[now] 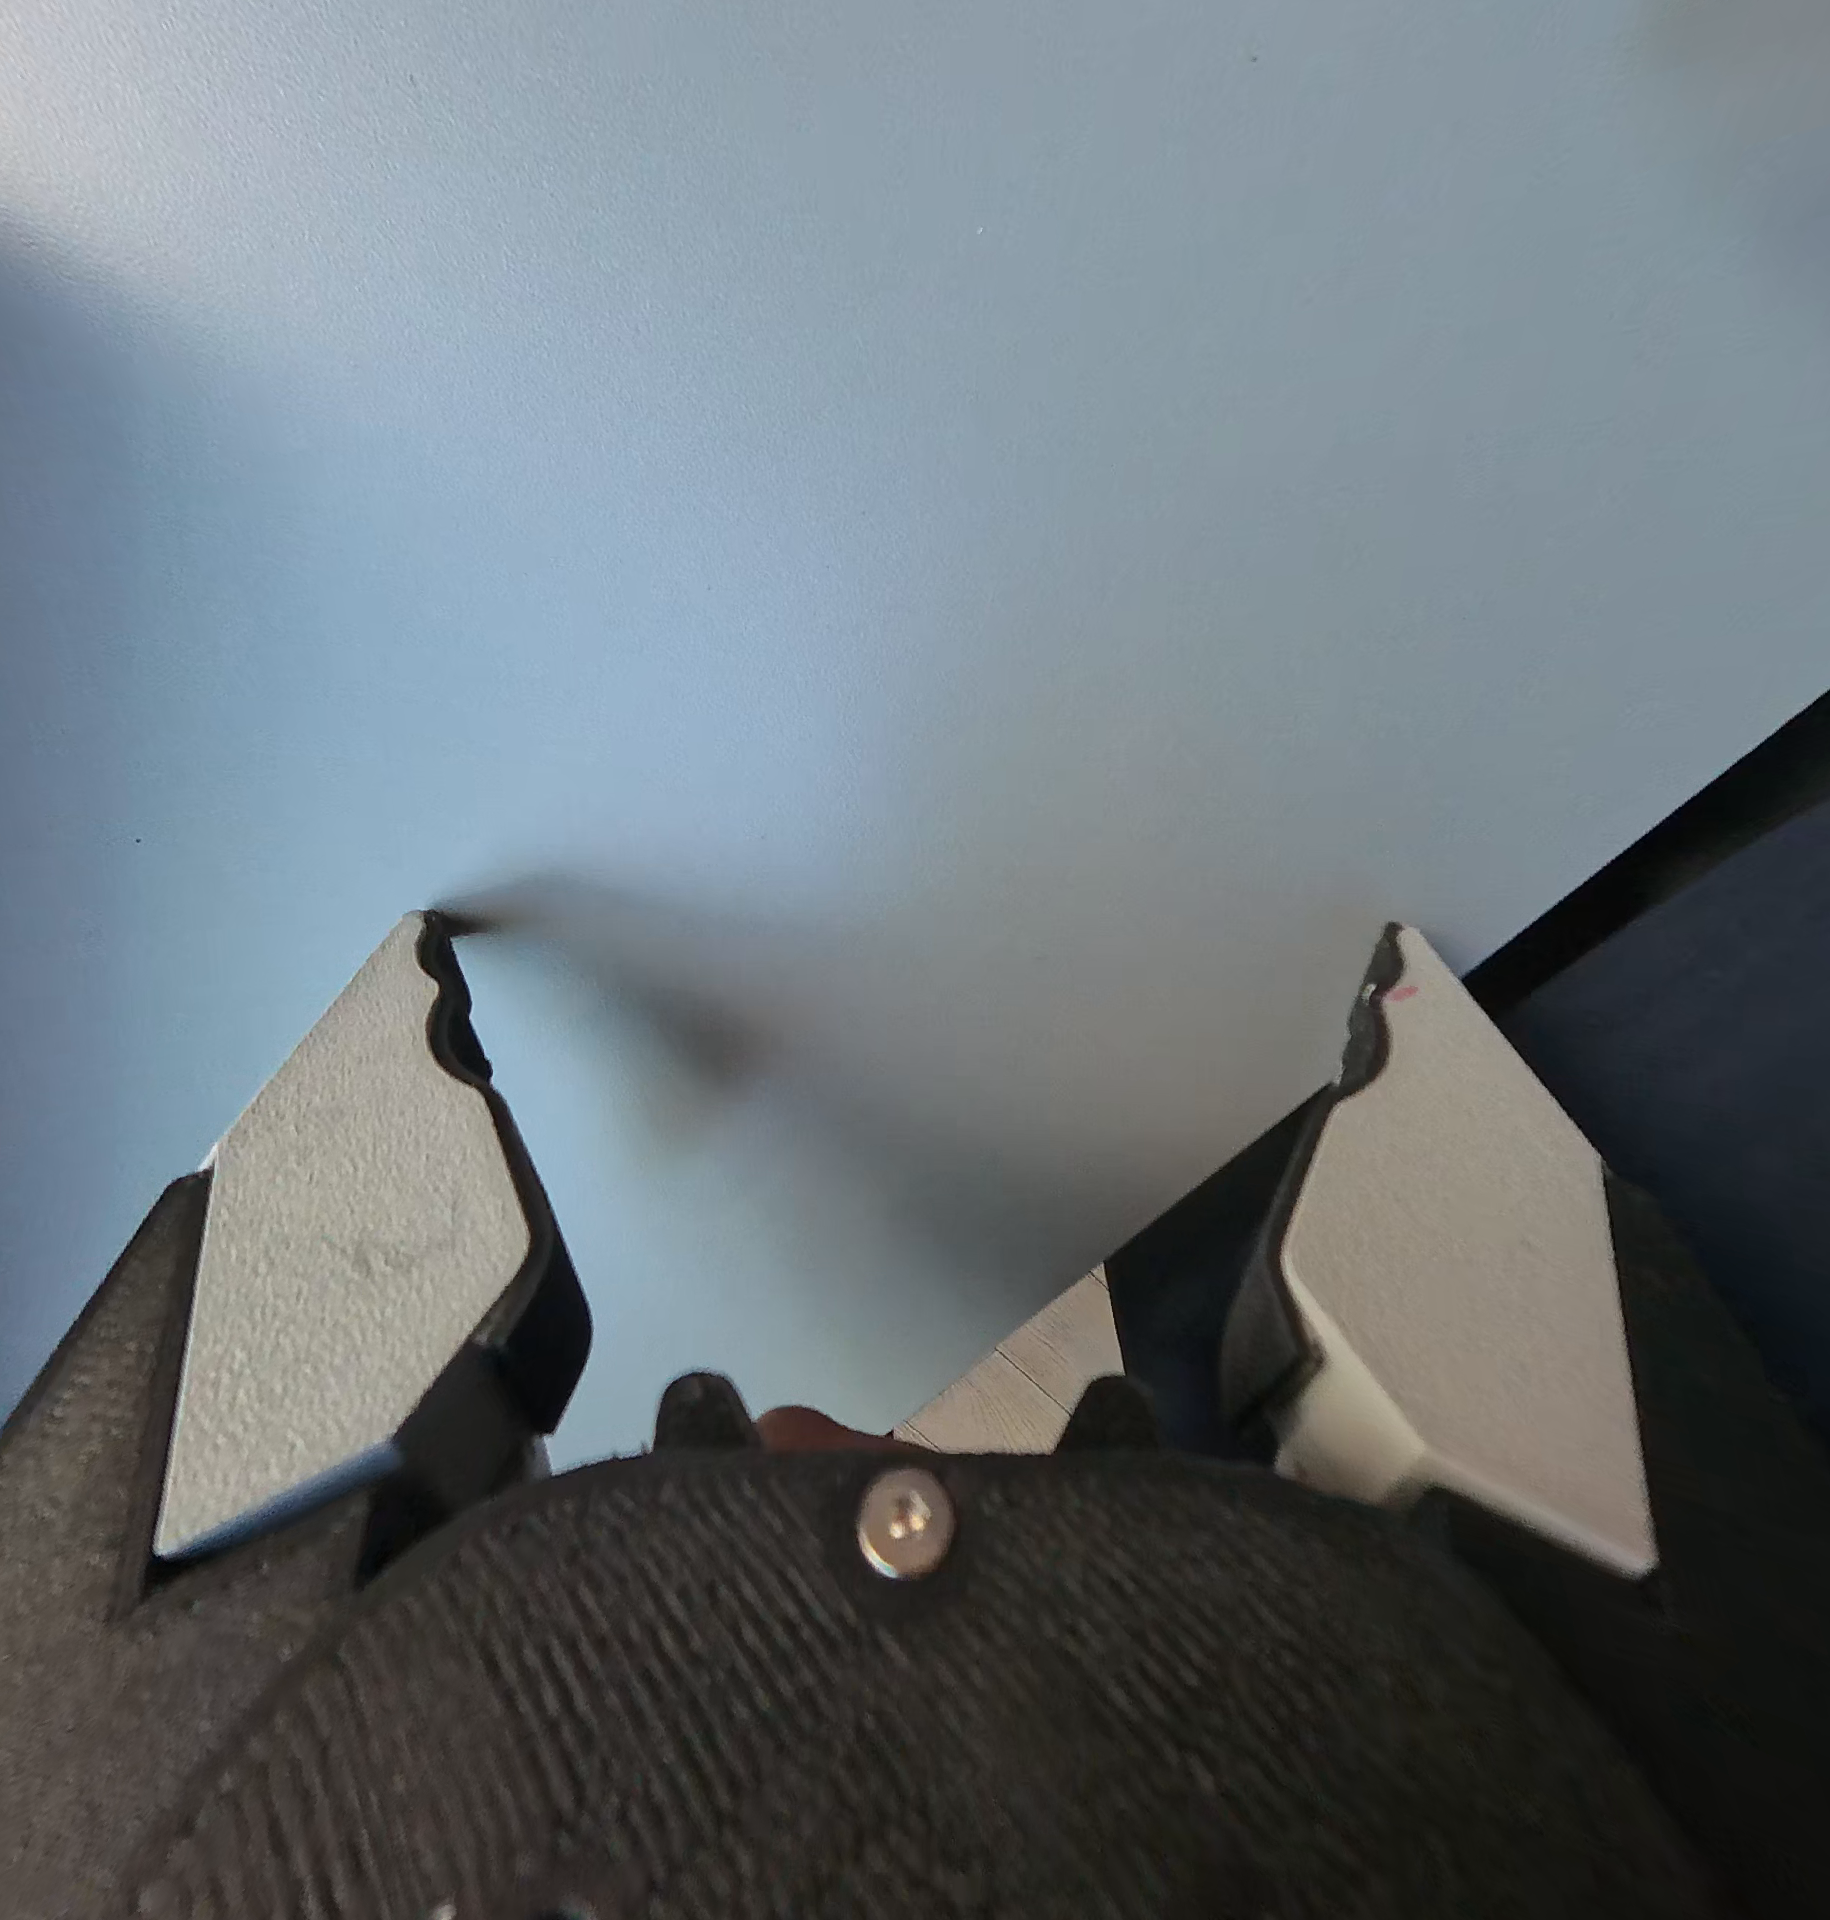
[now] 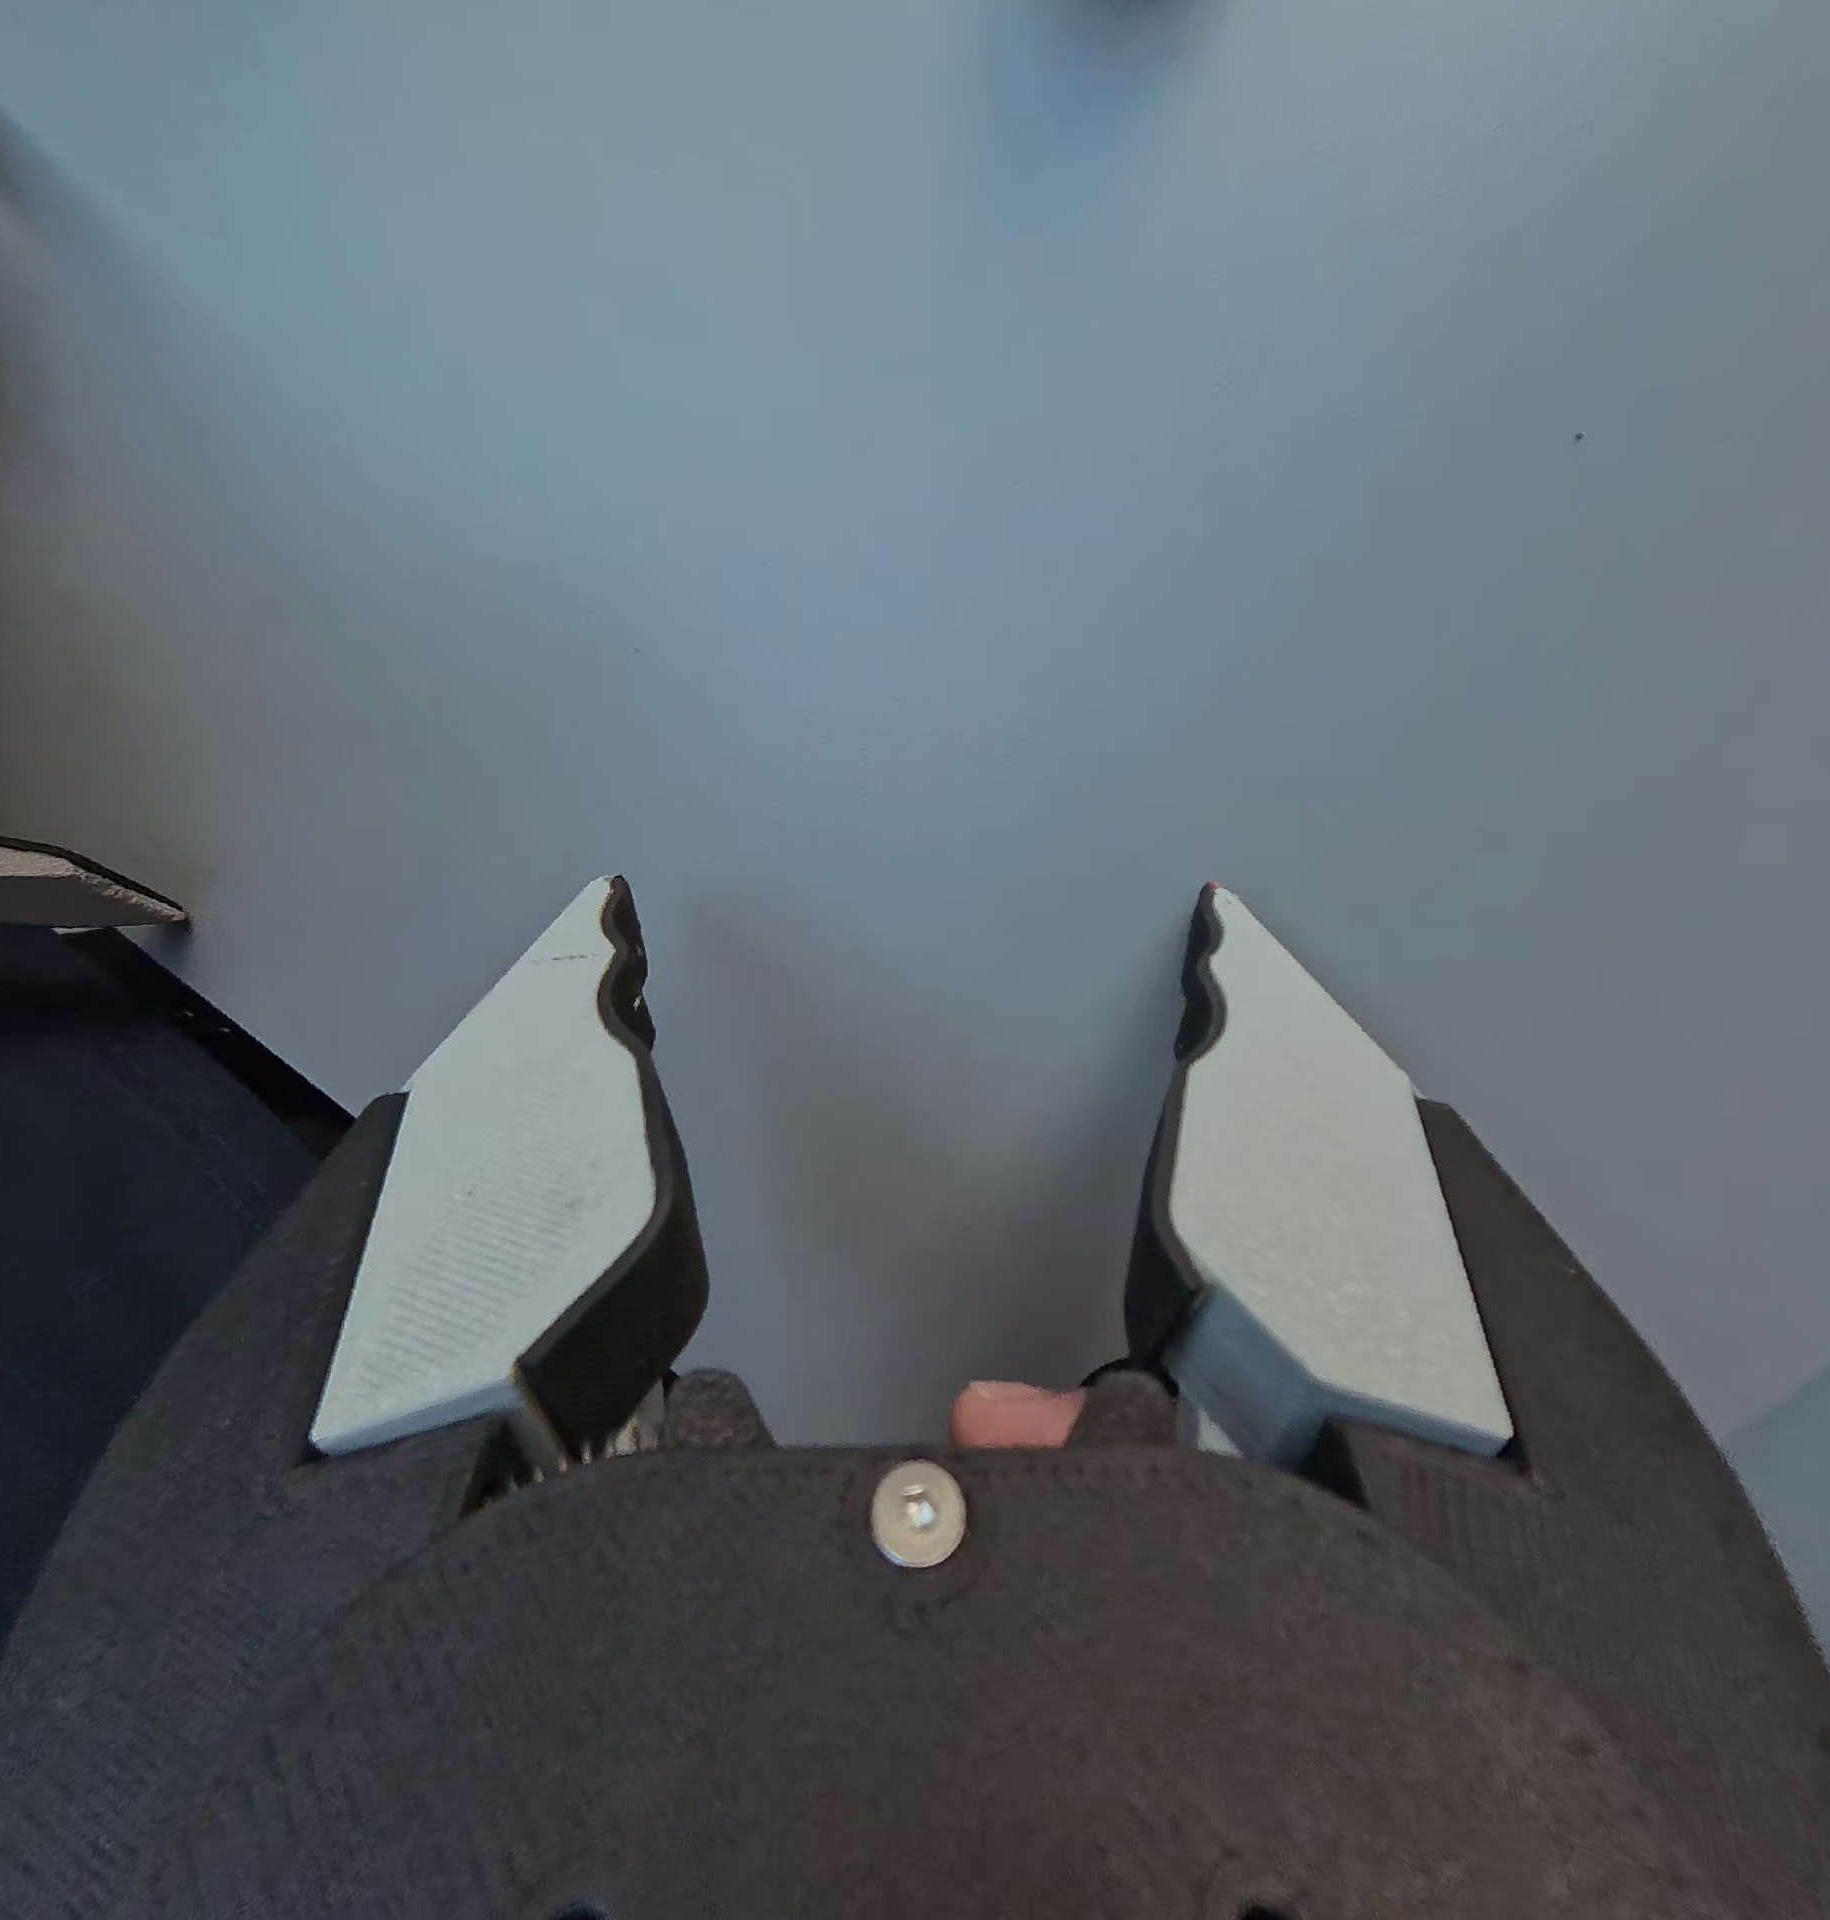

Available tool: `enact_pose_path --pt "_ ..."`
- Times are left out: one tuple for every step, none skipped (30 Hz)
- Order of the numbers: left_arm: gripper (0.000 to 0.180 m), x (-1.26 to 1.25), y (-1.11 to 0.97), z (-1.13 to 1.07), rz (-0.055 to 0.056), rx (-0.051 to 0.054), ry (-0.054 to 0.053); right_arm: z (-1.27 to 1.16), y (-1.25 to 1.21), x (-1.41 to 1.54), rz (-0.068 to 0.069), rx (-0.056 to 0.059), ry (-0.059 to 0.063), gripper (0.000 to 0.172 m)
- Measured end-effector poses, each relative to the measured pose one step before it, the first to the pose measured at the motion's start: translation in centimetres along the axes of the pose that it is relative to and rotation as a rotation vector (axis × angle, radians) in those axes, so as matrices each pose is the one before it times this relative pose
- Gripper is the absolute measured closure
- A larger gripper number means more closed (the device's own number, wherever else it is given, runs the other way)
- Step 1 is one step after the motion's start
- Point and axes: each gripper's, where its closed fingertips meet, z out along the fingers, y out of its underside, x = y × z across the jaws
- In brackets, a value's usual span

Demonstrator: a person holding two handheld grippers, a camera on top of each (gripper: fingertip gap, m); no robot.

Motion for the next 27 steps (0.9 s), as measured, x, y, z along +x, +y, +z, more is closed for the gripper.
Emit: enact_pose_path --pt "0.02 0.005 0.007 0.006 -0.0012 -0.0009 -0.0004 -0.043 -0.046 0.01 0.0088 0.0068 -0.0055 0.07" --pt "0.02 0.0 0.012 -0.004 -0.0012 -0.0002 -0.0004 -0.044 -0.058 0.029 0.01 0.007 -0.0051 0.071" --pt "0.02 0.009 -0.001 -0.008 -0.0008 0.0007 -0.0002 -0.035 -0.056 0.049 0.0092 0.0063 -0.0036 0.072" --pt "0.02 -0.005 0.007 -0.001 -0.0007 0.0008 -0.0002 -0.034 -0.038 0.046 0.0055 0.0045 -0.0016 0.073" --pt "0.02 -0.001 0.005 -0.001 -0.001 0.0003 -0.0003 -0.014 -0.008 0.05 0.0008 0.0025 0.001 0.074" --pt "0.02 0.001 0.016 -0.007 -0.0015 -0.0005 -0.0005 0.002 0.02 0.068 -0.0037 -0.0005 0.0029 0.075" --pt "0.02 -0.005 -0.001 -0.002 -0.0004 -0.0008 -0.0002 -0.011 0.035 0.071 -0.0063 -0.002 0.0041 0.076" --pt "0.02 0.009 -0.001 0.007 0.0001 -0.0017 0.0 0.003 0.031 0.068 -0.006 -0.0016 0.0046 0.078" --pt "0.02 -0.003 0.0 -0.004 0.0 -0.0015 0.0 0.005 0.023 0.046 -0.0035 -0.0002 0.003 0.079" --pt "0.02 0.006 -0.004 -0.001 0.0001 -0.001 0.0 0.0 0.003 0.009 -0.0006 0.0011 0.0006 0.079" --pt "0.02 0.0 0.007 0.008 0.0 -0.0003 0.0 -0.005 -0.014 -0.003 0.0009 0.0014 -0.0002 0.079" --pt "0.02 -0.002 -0.005 -0.007 -0.0002 0.0008 0.0 0.003 -0.005 0.001 0.0011 0.0017 0.0002 0.079" --pt "0.02 -0.005 0.001 0.003 -0.0002 0.0012 0.0 -0.009 -0.004 0.009 0.0007 0.0014 0.0006 0.079" --pt "0.02 0.006 -0.001 0.003 -0.0001 0.0009 0.0 0.002 -0.004 0.012 0.0 0.0003 0.0008 0.079" --pt "0.02 0.0 -0.009 -0.006 0.0 0.0004 0.0 0.0 0.004 0.014 -0.0008 -0.0004 0.0013 0.079" --pt "0.02 0.0 0.003 -0.001 0.0 -0.0002 0.0 0.004 0.015 0.034 -0.0013 -0.0008 0.0017 0.08" --pt "0.02 0.003 0.003 0.008 0.0 -0.0006 0.0 0.0 -0.003 0.027 -0.0009 -0.0011 0.0013 0.081" --pt "0.02 -0.004 -0.008 0.0 0.0001 -0.0009 0.0 -0.004 -0.003 0.029 0.0001 -0.001 0.0005 0.081" --pt "0.02 0.002 0.001 -0.002 0.0001 -0.0007 0.0 -0.015 -0.005 0.018 0.0013 -0.0004 -0.0001 0.082" --pt "0.02 0.0 0.0 0.0 0.0 0.0 0.0 -0.001 -0.014 0.016 0.0024 0.0006 -0.0006 0.082" --pt "0.02 0.001 -0.011 0.006 -0.0001 0.0008 0.0 -0.012 -0.013 0.016 0.003 0.0016 -0.0006 0.083" --pt "0.02 0.004 0.002 -0.008 -0.0001 0.0011 0.0 -0.01 -0.017 0.023 0.0028 0.0019 -0.0002 0.083" --pt "0.02 0.007 -0.008 0.007 -0.0001 0.0015 0.0 -0.01 -0.013 0.021 0.0018 0.0015 -0.0001 0.083" --pt "0.02 0.004 -0.003 -0.006 0.0 0.0015 0.0 -0.004 0.002 0.021 -0.0001 0.0 0.0 0.084" --pt "0.02 -0.003 -0.005 0.004 0.0 0.001 0.0 -0.009 0.014 0.037 -0.0018 -0.0016 0.001 0.085" --pt "0.02 0.002 -0.011 0.004 0.0002 0.0001 0.0 -0.001 0.02 0.03 -0.0026 -0.0039 0.001 0.085" --pt "0.02 -0.001 0.002 -0.001 0.0002 -0.0002 0.0 -0.013 0.042 0.037 -0.0041 -0.0068 0.0012 0.086"
